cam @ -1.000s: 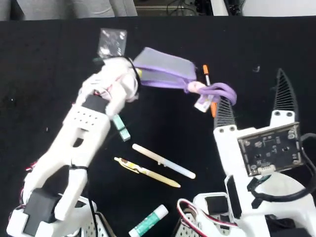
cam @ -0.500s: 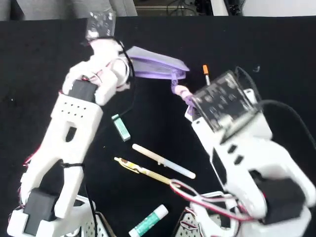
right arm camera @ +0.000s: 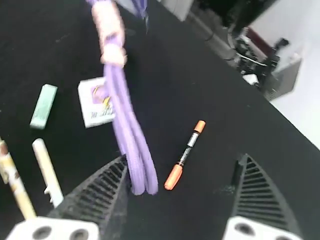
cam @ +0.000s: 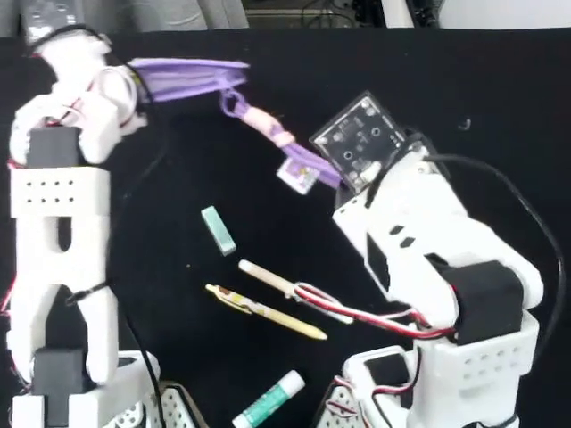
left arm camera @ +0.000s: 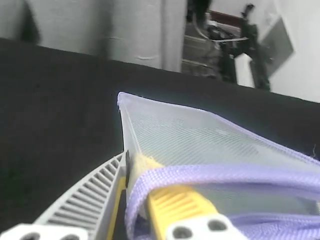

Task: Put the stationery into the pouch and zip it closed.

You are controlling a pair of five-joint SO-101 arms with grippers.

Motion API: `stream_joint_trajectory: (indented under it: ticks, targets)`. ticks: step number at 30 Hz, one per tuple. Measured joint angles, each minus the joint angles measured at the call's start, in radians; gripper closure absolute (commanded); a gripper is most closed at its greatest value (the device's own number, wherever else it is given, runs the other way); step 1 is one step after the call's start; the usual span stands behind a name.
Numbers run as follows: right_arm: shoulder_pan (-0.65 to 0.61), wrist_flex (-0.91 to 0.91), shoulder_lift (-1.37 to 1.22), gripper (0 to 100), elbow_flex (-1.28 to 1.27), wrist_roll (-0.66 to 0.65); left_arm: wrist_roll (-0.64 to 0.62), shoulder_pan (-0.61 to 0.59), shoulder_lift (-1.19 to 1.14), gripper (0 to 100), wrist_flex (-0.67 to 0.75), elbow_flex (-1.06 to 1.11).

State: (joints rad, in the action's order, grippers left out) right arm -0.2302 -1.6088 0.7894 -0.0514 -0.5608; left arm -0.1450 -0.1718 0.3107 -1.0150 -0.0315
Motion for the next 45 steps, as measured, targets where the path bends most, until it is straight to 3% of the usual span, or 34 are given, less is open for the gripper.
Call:
stream_joint_trajectory:
  ticks: [7, 16, 25, 33, 38, 45]
  targets:
    - [-0.138, -0.074, 0.000, 62.7, 0.000, -0.043, 0.000, -0.020, 0.000, 97, -0.080, -0.014]
    - [-0.141, -0.081, 0.000, 59.3, 0.051, 0.043, 0.000, -0.020, 0.000, 97, -0.201, -0.041]
    - [-0.190, -0.126, 0.003, 59.5, 0.133, 0.074, 0.000, -0.083, 0.000, 97, -0.213, -0.041]
    - [-0.454, -0.126, 0.028, 59.2, 0.054, 0.020, 0.000, -0.080, 0.000, 97, -0.213, -0.041]
    - [-0.554, -0.100, 0.063, 59.1, -0.006, 0.017, 0.000, -0.081, 0.000, 97, -0.213, -0.018]
    - [-0.499, 0.063, 0.064, 59.6, -0.114, 0.017, 0.000, -0.081, 0.000, 97, -0.213, -0.008]
